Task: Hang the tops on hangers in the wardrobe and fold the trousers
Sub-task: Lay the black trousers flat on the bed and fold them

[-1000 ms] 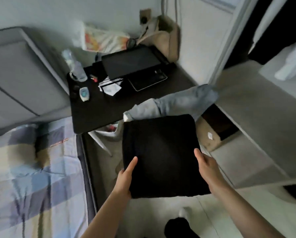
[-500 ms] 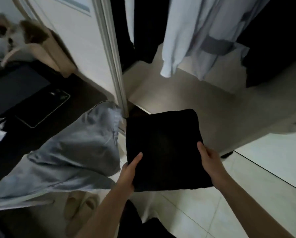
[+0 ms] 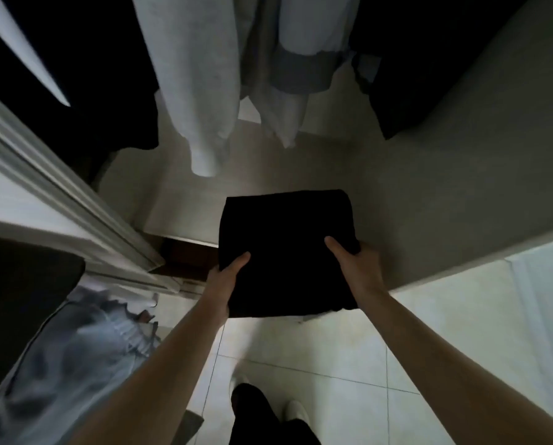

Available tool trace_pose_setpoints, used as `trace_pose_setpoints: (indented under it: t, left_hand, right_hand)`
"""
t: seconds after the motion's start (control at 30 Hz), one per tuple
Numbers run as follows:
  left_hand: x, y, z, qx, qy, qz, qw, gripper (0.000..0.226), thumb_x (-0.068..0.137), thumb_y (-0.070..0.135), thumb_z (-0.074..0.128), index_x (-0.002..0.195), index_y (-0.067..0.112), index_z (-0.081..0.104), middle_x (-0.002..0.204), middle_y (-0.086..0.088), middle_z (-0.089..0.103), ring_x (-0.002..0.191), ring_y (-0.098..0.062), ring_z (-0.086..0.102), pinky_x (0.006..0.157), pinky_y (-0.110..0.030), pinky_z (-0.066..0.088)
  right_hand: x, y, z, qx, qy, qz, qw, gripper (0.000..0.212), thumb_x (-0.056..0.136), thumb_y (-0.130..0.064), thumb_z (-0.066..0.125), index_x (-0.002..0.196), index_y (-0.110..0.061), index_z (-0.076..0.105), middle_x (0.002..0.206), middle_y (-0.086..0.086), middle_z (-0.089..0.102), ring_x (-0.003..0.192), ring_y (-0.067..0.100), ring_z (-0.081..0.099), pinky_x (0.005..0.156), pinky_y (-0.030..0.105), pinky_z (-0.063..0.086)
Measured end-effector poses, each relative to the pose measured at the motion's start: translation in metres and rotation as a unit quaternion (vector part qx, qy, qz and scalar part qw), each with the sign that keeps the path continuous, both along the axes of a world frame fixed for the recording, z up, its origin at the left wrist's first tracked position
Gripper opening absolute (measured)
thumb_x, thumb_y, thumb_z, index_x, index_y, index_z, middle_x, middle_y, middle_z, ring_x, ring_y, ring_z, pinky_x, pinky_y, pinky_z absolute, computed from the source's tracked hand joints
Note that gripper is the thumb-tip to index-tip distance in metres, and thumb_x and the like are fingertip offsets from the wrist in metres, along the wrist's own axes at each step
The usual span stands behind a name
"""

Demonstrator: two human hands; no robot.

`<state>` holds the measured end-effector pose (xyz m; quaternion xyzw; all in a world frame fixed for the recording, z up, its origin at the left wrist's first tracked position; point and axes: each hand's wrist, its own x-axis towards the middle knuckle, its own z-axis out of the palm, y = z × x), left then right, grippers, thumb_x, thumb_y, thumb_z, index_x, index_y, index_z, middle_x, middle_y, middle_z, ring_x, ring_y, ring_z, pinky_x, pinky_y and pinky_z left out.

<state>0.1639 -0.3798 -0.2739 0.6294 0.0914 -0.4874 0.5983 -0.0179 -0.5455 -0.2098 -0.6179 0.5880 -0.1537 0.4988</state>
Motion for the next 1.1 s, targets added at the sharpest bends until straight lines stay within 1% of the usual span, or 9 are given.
trace_pose_setpoints:
  t: [0.1, 0.17, 0.3, 0.37, 0.5, 0.67, 0.8, 0.93, 1.1]
  left_hand:
    - [0.037, -0.04, -0.031, -0.006, -0.024, -0.014, 1.0, 0.053, 0.068, 0.041, 0.085, 0.108, 0.014, 0.065, 0.095, -0.007, 0.076, 0.084, -0.026, 0.073, 0.067, -0.031, 0.057]
    - [0.053, -0.066, -0.059, 0.016, -0.072, -0.059, 0.996, 0.043, 0.076, 0.042, 0.079, 0.108, 0.017, 0.064, 0.092, -0.003, 0.074, 0.084, -0.023, 0.071, 0.069, -0.029, 0.054]
    - [0.064, -0.081, -0.126, 0.137, -0.209, -0.241, 0.938, 0.038, 0.089, 0.019, 0.067, 0.12, 0.001, 0.057, 0.09, -0.006, 0.062, 0.08, -0.019, 0.059, 0.071, -0.027, 0.044]
    - [0.063, -0.074, -0.157, 0.163, -0.195, -0.307, 0.917, 0.039, 0.091, 0.014, 0.063, 0.126, -0.002, 0.054, 0.098, -0.012, 0.064, 0.09, -0.024, 0.06, 0.08, -0.03, 0.045]
    - [0.049, -0.062, -0.177, 0.119, -0.17, -0.293, 0.933, 0.048, 0.1, 0.017, 0.051, 0.145, 0.01, 0.035, 0.138, -0.012, 0.05, 0.128, -0.029, 0.047, 0.107, -0.041, 0.038]
    - [0.044, -0.062, -0.178, 0.163, -0.189, -0.245, 0.937, 0.049, 0.099, 0.032, 0.051, 0.144, 0.021, 0.036, 0.138, -0.013, 0.043, 0.121, -0.035, 0.048, 0.092, -0.039, 0.038]
    - [0.048, -0.068, -0.173, 0.07, -0.148, -0.179, 0.97, 0.032, 0.097, 0.026, 0.057, 0.128, 0.02, 0.049, 0.116, 0.003, 0.063, 0.116, -0.024, 0.058, 0.093, -0.034, 0.049]
    - [0.053, -0.089, -0.154, 0.055, -0.214, -0.138, 0.965, 0.018, 0.097, 0.033, 0.056, 0.109, 0.022, 0.051, 0.094, 0.007, 0.064, 0.088, -0.01, 0.064, 0.061, -0.016, 0.047]
    - [0.064, -0.141, -0.137, 0.06, -0.294, -0.167, 0.939, 0.026, 0.099, 0.03, 0.052, 0.115, 0.009, 0.049, 0.098, -0.007, 0.06, 0.081, -0.02, 0.06, 0.069, -0.032, 0.05]
  right_hand:
    - [0.03, -0.02, -0.017, -0.054, -0.024, -0.037, 0.998, 0.049, 0.077, -0.054, 0.069, 0.107, -0.016, 0.062, 0.09, -0.007, 0.069, 0.08, 0.006, 0.066, 0.059, 0.016, 0.051]
    - [0.043, -0.038, -0.048, -0.066, 0.004, -0.047, 0.997, 0.055, 0.082, -0.052, 0.065, 0.116, -0.01, 0.058, 0.103, 0.005, 0.069, 0.092, 0.021, 0.066, 0.074, 0.033, 0.056]
    - [0.048, -0.068, -0.11, 0.162, 0.069, -0.104, 0.979, 0.064, 0.09, -0.046, 0.059, 0.136, -0.003, 0.045, 0.134, 0.017, 0.053, 0.119, 0.034, 0.052, 0.097, 0.037, 0.043]
    - [0.046, -0.069, -0.132, 0.229, 0.058, -0.111, 0.965, 0.061, 0.092, -0.038, 0.059, 0.139, -0.003, 0.041, 0.134, 0.016, 0.051, 0.119, 0.032, 0.051, 0.09, 0.034, 0.04]
    - [0.037, -0.057, -0.158, 0.133, 0.113, -0.062, 0.983, 0.047, 0.094, -0.031, 0.057, 0.132, -0.005, 0.049, 0.105, 0.014, 0.06, 0.085, 0.025, 0.058, 0.066, 0.027, 0.04]
    - [0.023, -0.037, -0.18, 0.151, 0.086, -0.071, 0.982, 0.075, 0.087, -0.038, 0.067, 0.147, -0.017, 0.027, 0.141, 0.014, 0.042, 0.127, 0.035, 0.043, 0.099, 0.036, 0.04]
    - [0.018, -0.035, -0.186, 0.188, 0.037, -0.125, 0.974, 0.075, 0.083, -0.036, 0.072, 0.143, -0.016, 0.032, 0.132, 0.014, 0.05, 0.112, 0.037, 0.055, 0.085, 0.047, 0.053]
    - [0.026, -0.05, -0.183, 0.071, 0.073, -0.148, 0.984, 0.061, 0.087, -0.034, 0.068, 0.127, 0.006, 0.046, 0.121, 0.027, 0.057, 0.107, 0.045, 0.059, 0.09, 0.053, 0.049]
    - [0.042, -0.073, -0.168, 0.033, 0.064, -0.203, 0.977, 0.036, 0.095, -0.024, 0.055, 0.117, 0.004, 0.046, 0.113, 0.029, 0.057, 0.107, 0.047, 0.057, 0.091, 0.057, 0.047]
